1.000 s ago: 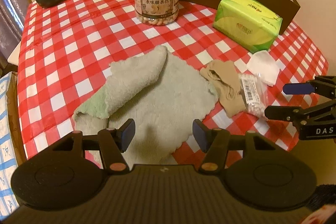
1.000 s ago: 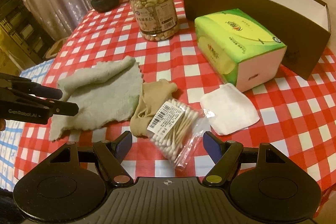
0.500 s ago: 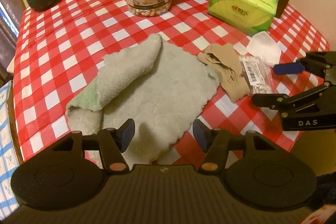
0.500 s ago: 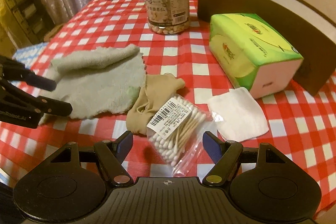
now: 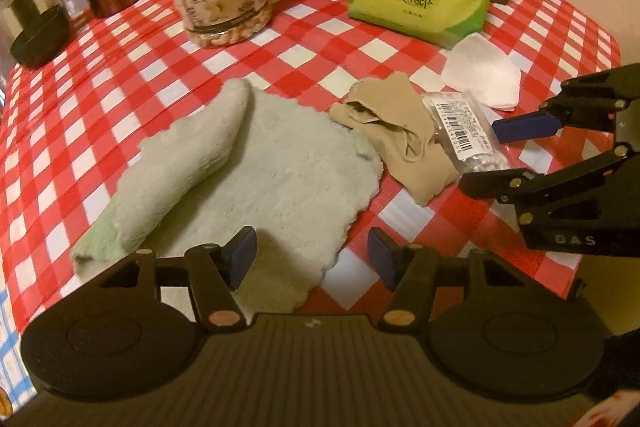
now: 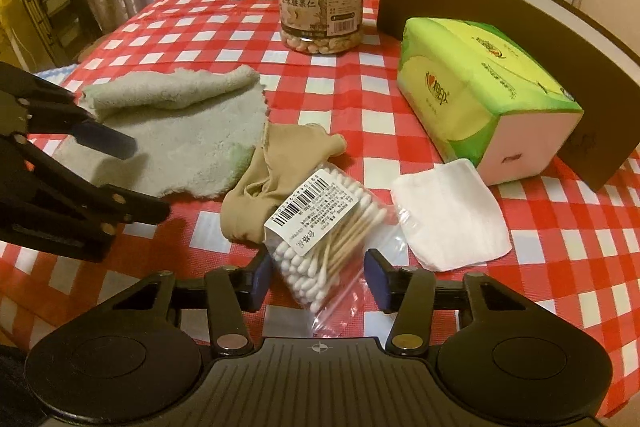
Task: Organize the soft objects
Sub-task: 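Lower the left tool onto the pale green towel and close on it, then lift the green towel with the left tool while the right grasps the cotton-swab bag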
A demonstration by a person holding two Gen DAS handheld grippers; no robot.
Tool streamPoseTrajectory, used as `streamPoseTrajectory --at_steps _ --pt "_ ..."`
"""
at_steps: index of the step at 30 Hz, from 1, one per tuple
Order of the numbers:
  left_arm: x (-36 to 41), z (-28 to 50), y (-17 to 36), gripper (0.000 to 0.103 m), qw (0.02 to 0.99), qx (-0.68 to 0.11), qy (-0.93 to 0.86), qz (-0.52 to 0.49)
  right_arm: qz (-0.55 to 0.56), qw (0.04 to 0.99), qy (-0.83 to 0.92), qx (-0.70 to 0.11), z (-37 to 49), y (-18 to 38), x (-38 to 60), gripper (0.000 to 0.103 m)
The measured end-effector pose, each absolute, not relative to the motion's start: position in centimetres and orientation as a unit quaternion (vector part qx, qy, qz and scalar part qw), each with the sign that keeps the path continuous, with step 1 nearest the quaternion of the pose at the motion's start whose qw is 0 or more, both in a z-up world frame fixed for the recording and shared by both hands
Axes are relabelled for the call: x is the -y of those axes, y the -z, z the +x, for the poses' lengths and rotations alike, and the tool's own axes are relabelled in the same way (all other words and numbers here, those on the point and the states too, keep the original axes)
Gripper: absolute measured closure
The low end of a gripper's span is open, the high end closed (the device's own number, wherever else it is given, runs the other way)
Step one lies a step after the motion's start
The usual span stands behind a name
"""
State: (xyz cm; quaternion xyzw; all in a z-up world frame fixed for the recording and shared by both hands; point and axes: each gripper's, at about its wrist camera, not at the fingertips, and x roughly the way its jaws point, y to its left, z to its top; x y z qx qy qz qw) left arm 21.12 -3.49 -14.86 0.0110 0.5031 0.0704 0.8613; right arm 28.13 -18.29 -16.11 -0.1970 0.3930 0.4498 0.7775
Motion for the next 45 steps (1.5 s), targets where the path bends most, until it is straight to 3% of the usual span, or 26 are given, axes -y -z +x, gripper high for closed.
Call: streamPoseTrajectory --at_steps 4,9,10,22,28,34,42,45 --pt "3.6 21.3 15.1 0.048 0.867 -0.493 -0.065 0.013 -0.193 0.777 -0.453 -0.392 28.1 16.0 18.6 0.061" --pt "3.2 21.2 14.9 0.086 0.872 -0.486 -0.057 0.008 -0.179 0.775 -0.457 -0.399 28.1 15.7 19.0 0.068" --pt "3.0 21.2 14.8 0.099 0.871 -0.487 -0.056 0.011 -0.173 0.774 -0.456 -0.403 28.2 15.7 19.1 0.068" --pt "-3.8 17.8 8.3 0.101 0.894 -0.422 -0.134 -0.068 -0.132 0.769 -0.453 -0.430 28.9 15.3 19.6 0.069" --pt "-9.0 16.7 10.3 0.101 0.865 -0.445 -0.202 -0.110 -0.126 0.769 -0.451 -0.435 29.2 15.2 19.5 0.069" --pt "-9.9 16.3 13.0 0.095 0.848 -0.468 -0.215 -0.123 -0.126 0.768 -0.449 -0.438 29.2 15.2 19.4 0.069" --pt "-10.1 15.8 10.6 0.040 0.869 -0.455 -0.155 -0.120 -0.117 0.769 -0.445 -0.444 29.3 15.3 19.4 0.068" --pt "-10.0 16.8 11.5 0.036 0.870 -0.458 -0.155 -0.100 -0.112 0.770 -0.443 -0.445 29.4 15.2 19.4 0.068"
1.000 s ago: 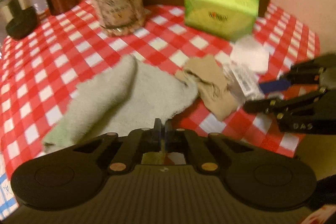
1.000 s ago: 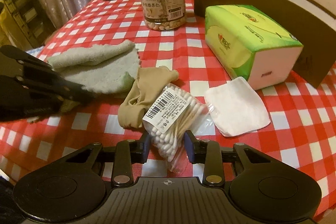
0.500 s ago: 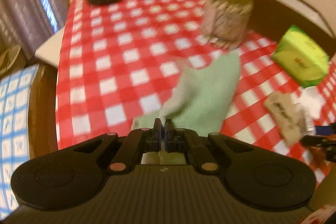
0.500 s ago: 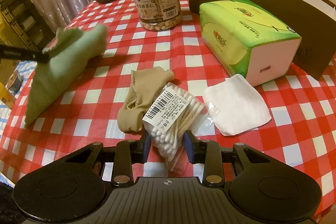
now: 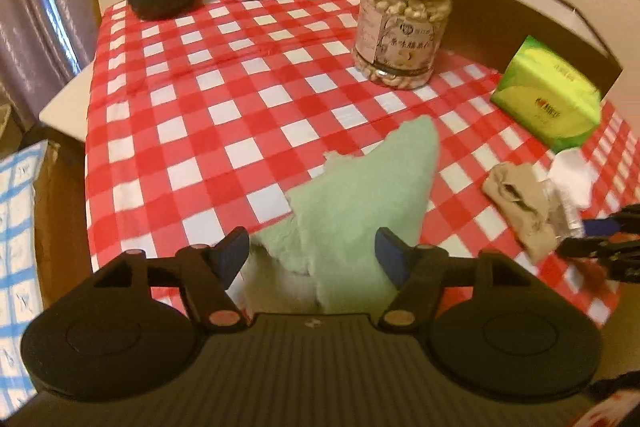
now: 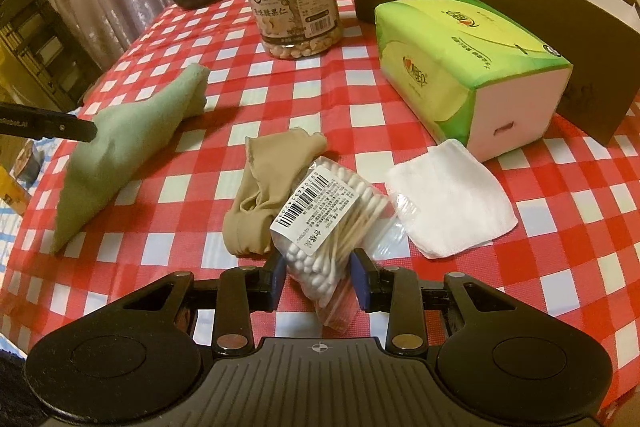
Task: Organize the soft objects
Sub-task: 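Lift the green towel with the left tool while the right grasps the cotton-swab bag, then carry the green towel and swab bag up toward the brown box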
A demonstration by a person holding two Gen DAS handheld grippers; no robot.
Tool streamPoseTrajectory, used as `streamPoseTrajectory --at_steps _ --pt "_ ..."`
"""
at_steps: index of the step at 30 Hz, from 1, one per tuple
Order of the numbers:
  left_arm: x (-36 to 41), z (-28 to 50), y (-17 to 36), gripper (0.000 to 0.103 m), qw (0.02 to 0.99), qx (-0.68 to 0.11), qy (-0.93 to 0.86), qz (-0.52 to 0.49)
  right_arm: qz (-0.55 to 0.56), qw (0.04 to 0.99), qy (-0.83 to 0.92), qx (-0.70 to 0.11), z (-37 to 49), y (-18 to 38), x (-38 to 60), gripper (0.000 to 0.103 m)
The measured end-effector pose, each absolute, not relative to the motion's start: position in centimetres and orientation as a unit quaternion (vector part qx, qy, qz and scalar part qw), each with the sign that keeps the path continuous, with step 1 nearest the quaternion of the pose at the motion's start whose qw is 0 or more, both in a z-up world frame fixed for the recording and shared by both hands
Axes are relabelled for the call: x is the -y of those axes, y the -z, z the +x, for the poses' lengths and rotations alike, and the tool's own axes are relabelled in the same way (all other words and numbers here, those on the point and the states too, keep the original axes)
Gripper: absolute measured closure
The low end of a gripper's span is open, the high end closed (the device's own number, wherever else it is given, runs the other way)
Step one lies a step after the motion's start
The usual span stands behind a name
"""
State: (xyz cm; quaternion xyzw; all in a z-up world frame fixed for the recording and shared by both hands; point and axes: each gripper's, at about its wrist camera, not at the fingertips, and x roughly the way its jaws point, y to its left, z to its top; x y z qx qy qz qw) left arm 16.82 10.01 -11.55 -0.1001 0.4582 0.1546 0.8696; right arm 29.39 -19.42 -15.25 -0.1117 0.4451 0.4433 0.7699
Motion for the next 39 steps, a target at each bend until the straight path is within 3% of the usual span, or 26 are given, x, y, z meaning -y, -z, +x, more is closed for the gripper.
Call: streamPoseTrajectory --at_steps 4,6,8,11,13,15,17,27,32,39 --pt "-10.7 18.0 13.9 0.036 0.856 -0.476 -0.166 -0.113 -0.101 0.773 -0.441 -0.444 29.4 15.1 19.6 0.068" --pt "-10.6 18.2 14.4 0.043 0.857 -0.476 -0.161 -0.116 -0.093 0.773 -0.440 -0.447 29.4 15.0 19.9 0.068" --pt "-9.8 18.2 14.5 0.064 0.862 -0.475 -0.149 -0.098 -0.089 0.773 -0.440 -0.448 29.3 14.8 20.2 0.068" --pt "-9.0 18.5 14.3 0.076 0.863 -0.479 -0.132 -0.086 -0.086 0.764 -0.442 -0.462 29.3 14.6 20.1 0.068" --pt "-8.7 18.7 14.2 0.077 0.862 -0.481 -0.135 -0.089 -0.081 0.765 -0.434 -0.469 29.2 14.4 19.9 0.063" --pt "-8.7 18.9 14.2 0.077 0.859 -0.482 -0.141 -0.098 -0.072 0.774 -0.421 -0.468 29.3 14.0 19.8 0.041" --pt "-8.6 19.0 14.2 0.077 0.859 -0.481 -0.143 -0.098 -0.059 0.787 -0.406 -0.461 29.4 13.6 19.7 0.037" --pt "-9.0 19.3 14.3 0.074 0.858 -0.483 -0.142 -0.099 0.018 0.795 -0.347 -0.498 31.6 14.8 19.0 0.037" --pt "-9.0 19.3 14.3 0.074 0.858 -0.484 -0.141 -0.101 0.006 0.792 -0.349 -0.501 31.6 14.6 19.5 0.057" --pt "-8.6 19.7 14.6 0.064 0.857 -0.488 -0.138 -0.091 -0.052 0.797 -0.359 -0.483 30.7 14.6 18.0 0.057"
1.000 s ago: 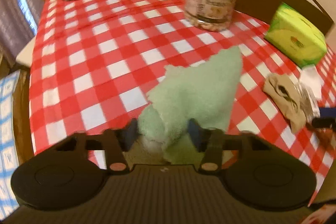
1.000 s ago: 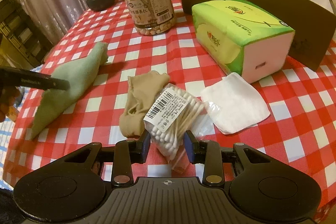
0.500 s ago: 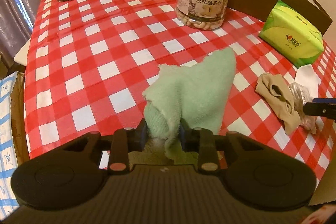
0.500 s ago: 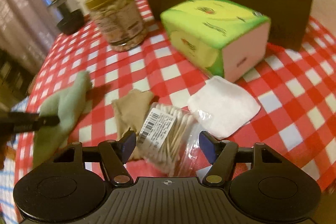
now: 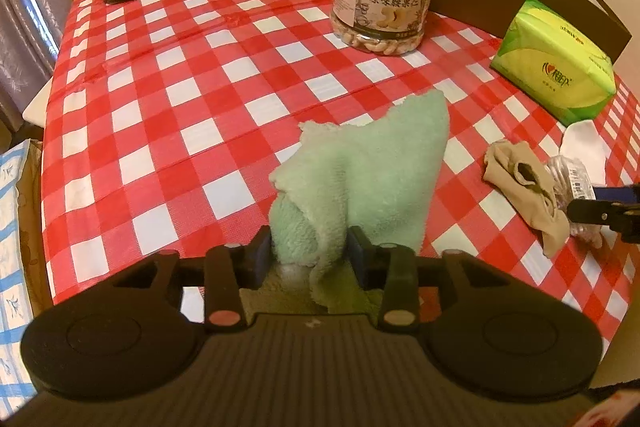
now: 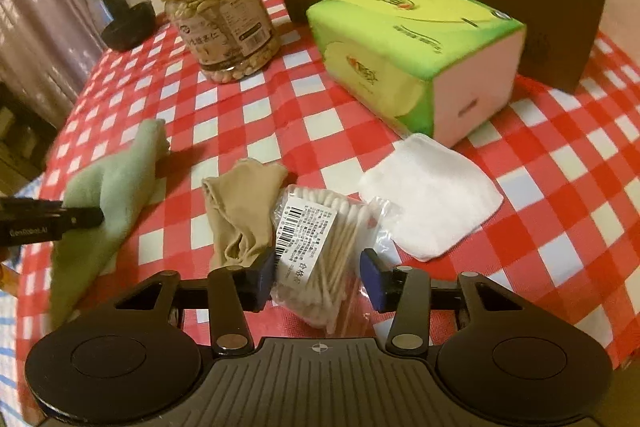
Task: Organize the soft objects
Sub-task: 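Carry the green towel and swab bag up toward the brown box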
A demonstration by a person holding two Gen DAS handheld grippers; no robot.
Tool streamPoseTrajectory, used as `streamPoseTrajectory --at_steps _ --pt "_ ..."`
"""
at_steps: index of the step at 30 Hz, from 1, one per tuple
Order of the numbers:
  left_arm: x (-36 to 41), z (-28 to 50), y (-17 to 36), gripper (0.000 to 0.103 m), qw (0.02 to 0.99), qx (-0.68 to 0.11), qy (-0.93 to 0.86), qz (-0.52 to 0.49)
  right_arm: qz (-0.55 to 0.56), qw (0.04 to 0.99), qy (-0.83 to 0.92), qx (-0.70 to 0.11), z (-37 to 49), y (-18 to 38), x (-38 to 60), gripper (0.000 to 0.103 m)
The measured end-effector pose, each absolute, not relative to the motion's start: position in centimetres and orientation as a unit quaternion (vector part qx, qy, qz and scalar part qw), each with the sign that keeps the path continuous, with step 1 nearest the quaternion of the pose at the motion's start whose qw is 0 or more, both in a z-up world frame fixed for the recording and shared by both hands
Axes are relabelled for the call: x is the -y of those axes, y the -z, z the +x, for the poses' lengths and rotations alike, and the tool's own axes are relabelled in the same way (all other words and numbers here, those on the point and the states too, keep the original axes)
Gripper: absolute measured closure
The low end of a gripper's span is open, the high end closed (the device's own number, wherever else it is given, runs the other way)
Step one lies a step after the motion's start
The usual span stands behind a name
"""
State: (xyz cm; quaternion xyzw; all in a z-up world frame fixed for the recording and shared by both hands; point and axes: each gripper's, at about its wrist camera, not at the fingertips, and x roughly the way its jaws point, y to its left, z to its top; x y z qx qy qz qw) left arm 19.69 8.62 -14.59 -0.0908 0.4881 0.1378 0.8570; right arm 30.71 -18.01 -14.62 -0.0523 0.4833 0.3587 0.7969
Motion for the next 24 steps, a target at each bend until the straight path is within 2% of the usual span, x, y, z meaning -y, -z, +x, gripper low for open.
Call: streamPoseTrajectory --at_steps 4,6,7,11,15,24 --pt "-8.0 20.1 14.7 0.064 0.859 -0.489 -0.136 -0.074 -0.084 0.799 -0.369 -0.467 30.1 14.8 17.3 0.058" --pt "-7.7 20.2 14.7 0.069 0.859 -0.490 -0.131 -0.066 -0.092 0.800 -0.372 -0.462 29.9 14.9 17.2 0.060" --pt "-7.5 20.3 14.7 0.074 0.860 -0.491 -0.125 -0.065 -0.095 0.800 -0.374 -0.460 29.9 14.9 17.2 0.061" --pt "-7.3 20.2 14.5 0.079 0.860 -0.491 -0.122 -0.060 -0.088 0.798 -0.378 -0.461 30.1 14.8 17.5 0.069" --pt "-7.3 20.0 14.0 0.080 0.863 -0.487 -0.119 -0.065 -0.078 0.799 -0.380 -0.459 30.3 14.3 17.9 0.072" --pt "-6.9 19.7 11.7 0.081 0.876 -0.464 -0.115 -0.057 -0.060 0.804 -0.389 -0.447 30.0 12.4 18.9 0.073"
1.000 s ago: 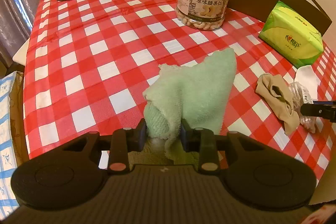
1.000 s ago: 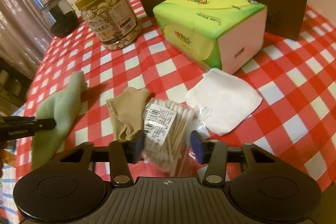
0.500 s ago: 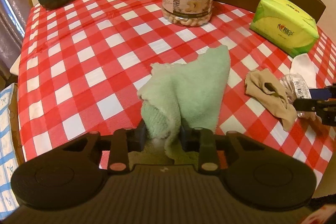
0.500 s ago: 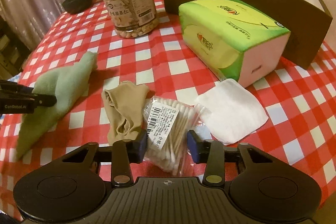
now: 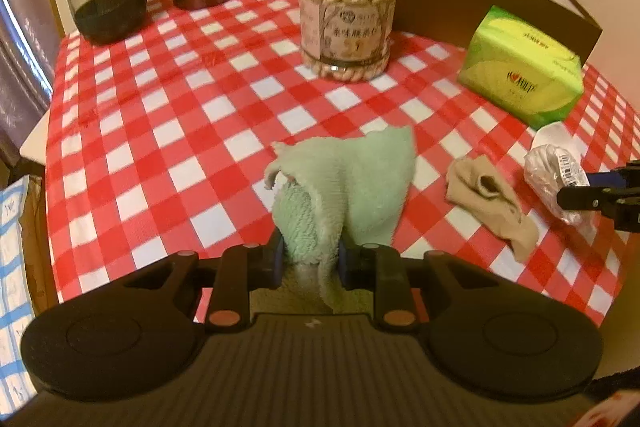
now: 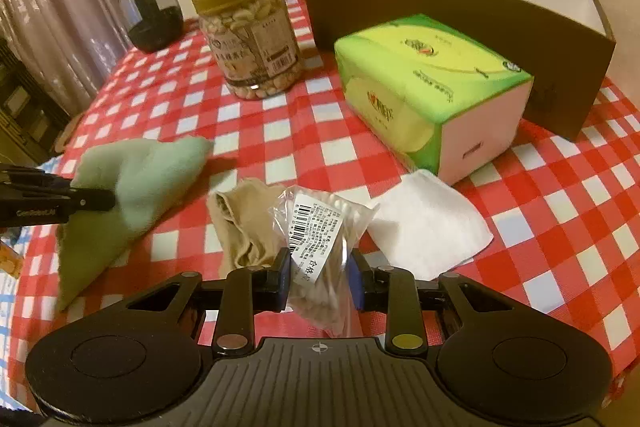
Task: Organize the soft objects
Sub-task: 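Carry the green towel and swab bag up toward the brown box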
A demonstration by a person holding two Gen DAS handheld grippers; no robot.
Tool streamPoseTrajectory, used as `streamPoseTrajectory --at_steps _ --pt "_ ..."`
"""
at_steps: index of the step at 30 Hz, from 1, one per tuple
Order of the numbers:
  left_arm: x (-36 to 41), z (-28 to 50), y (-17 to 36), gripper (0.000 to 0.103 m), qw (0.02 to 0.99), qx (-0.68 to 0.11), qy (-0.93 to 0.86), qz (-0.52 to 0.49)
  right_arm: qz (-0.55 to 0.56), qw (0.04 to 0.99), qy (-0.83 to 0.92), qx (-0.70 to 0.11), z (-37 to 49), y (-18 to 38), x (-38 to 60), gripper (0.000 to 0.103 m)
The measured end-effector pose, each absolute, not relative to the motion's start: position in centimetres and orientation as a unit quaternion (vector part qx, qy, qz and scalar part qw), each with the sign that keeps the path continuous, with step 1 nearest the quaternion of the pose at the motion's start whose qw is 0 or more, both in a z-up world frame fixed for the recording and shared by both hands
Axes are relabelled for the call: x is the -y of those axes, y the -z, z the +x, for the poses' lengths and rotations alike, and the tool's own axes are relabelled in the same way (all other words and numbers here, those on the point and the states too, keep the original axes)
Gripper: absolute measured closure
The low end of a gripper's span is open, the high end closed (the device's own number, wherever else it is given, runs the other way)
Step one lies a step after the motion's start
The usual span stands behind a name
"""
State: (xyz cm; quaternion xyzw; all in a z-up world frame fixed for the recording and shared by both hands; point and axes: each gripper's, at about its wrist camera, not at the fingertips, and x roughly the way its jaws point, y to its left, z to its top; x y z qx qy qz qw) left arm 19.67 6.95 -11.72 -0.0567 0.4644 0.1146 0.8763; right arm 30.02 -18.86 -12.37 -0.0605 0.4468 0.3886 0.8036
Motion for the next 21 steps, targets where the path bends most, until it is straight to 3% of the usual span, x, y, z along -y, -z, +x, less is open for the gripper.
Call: streamPoseTrajectory --at_steps 21 --pt "-8.5 19.7 8.4 0.081 0.891 -0.428 -0.148 -0.033 -0.032 0.802 -0.416 -0.428 29.7 9.7 19.4 0.073"
